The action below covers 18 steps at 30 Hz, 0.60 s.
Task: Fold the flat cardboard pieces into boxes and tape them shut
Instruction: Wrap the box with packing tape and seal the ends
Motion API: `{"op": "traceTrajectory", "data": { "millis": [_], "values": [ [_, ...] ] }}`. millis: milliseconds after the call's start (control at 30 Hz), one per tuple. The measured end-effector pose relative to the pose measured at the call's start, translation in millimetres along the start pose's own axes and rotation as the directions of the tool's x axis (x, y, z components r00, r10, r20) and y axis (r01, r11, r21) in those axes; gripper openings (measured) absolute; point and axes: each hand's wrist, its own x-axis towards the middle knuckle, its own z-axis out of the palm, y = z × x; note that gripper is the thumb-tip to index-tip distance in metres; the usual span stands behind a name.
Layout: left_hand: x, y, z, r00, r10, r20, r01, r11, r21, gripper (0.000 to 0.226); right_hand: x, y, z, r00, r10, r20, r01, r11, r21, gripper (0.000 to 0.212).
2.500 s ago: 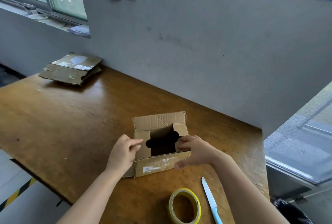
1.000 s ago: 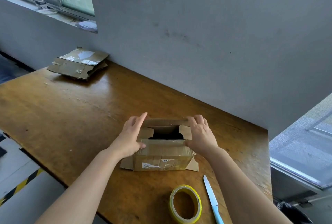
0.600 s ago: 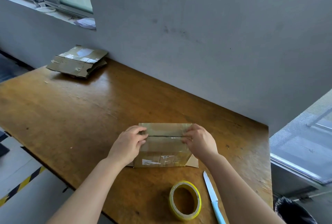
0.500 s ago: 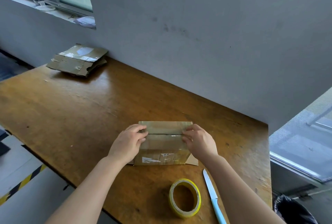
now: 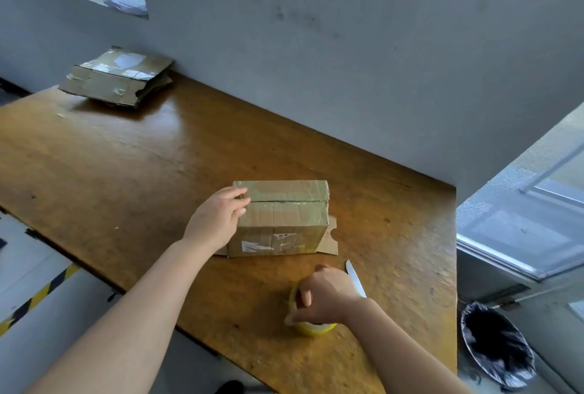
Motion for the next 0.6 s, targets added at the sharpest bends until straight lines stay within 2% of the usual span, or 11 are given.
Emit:
{"op": "traceTrajectory", "data": {
  "millis": [67,167,267,400,500,600],
  "values": [
    [-0.1,0.1,0.2,1.0,0.0,0.001,0.0,1.0,-0.001,0.035,-1.4,-1.3,5.7,0.998,-0.036,0.044,0.039,0.998,-0.049,0.063],
    [-0.1,-1.2,0.8,1.0,0.0,0.003,0.0,1.0,-0.003,0.035,-0.7,-5.1,8.3,0.995,-0.023,0.099,0.028,0.998,-0.049,0.043],
    [0.6,-2.5,1.5,1.0,-0.006,0.002,0.006,1.0,-0.008,0.035,1.9,-8.2,0.9,0.998,0.015,0.059,-0.023,0.991,0.132,0.016],
    [1.7,-2.3,2.1,1.0,-0.015,0.01,0.015,1.0,-0.023,0.035,4.8,-9.4,-29.4,0.999,0.039,-0.029,-0.027,0.947,0.321,0.019],
    [1.0,-3.4,0.4,1.0,-0.014,0.018,0.015,0.997,-0.071,0.035,3.7,-14.3,-62.7,0.998,0.042,-0.049,-0.002,0.776,0.631,0.021],
    [-1.7,-4.2,-4.1,0.999,0.02,0.04,-0.016,0.995,-0.103,0.035,1.5,-20.0,-98.0,0.997,0.049,-0.067,0.023,0.609,0.793,0.032]
  ]
}}
